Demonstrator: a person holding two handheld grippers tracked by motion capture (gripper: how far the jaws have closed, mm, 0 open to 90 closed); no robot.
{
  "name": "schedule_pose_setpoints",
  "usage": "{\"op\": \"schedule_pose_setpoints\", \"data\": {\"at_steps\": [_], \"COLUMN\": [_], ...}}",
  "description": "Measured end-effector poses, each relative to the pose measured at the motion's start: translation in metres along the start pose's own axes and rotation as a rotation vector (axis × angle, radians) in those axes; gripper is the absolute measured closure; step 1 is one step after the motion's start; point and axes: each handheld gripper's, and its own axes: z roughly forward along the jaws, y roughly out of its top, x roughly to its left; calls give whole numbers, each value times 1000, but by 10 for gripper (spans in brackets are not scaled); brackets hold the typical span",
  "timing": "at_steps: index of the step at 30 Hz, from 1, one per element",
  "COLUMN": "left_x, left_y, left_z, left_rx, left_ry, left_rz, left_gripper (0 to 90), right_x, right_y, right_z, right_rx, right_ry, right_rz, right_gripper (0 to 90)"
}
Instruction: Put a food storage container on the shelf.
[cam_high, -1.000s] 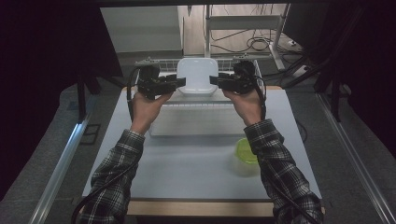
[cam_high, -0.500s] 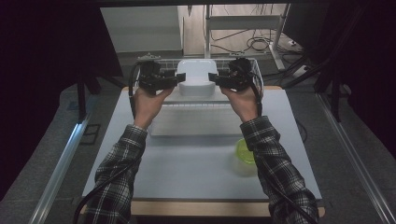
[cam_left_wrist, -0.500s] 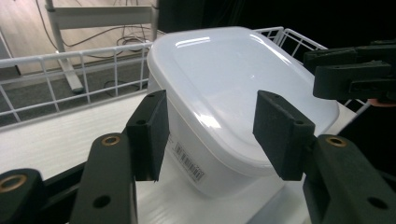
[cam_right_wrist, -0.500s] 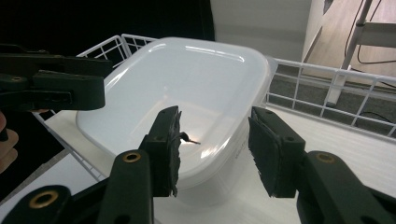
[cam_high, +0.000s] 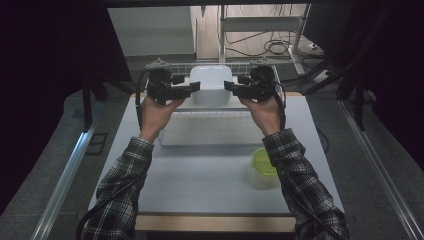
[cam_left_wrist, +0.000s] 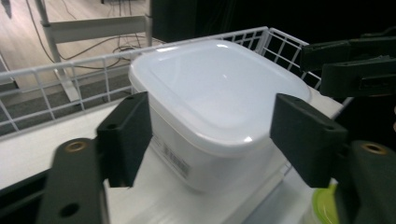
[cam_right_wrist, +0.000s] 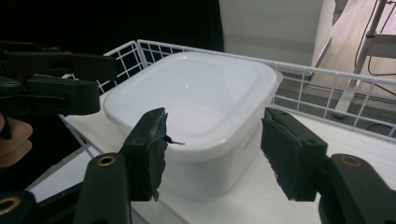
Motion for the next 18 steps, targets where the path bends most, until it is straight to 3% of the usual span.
{"op": "schedule_pose_setpoints", "data": {"at_steps": [9,18], "left_x": [-19,-32], "left_y": [-10,-25], "left_z": [-10,-21], "left_rx": [6,13], "left_ry": [-53,-93], "left_rz": [56,76], "left_gripper": [170,114], "right_x": [3,13], "right_y": [-13,-26], "right_z": [-10,-20], "right_rx": [11,15], "right_ry": [31,61], "right_rz": [-23,-53], "right_gripper": [369,335]}}
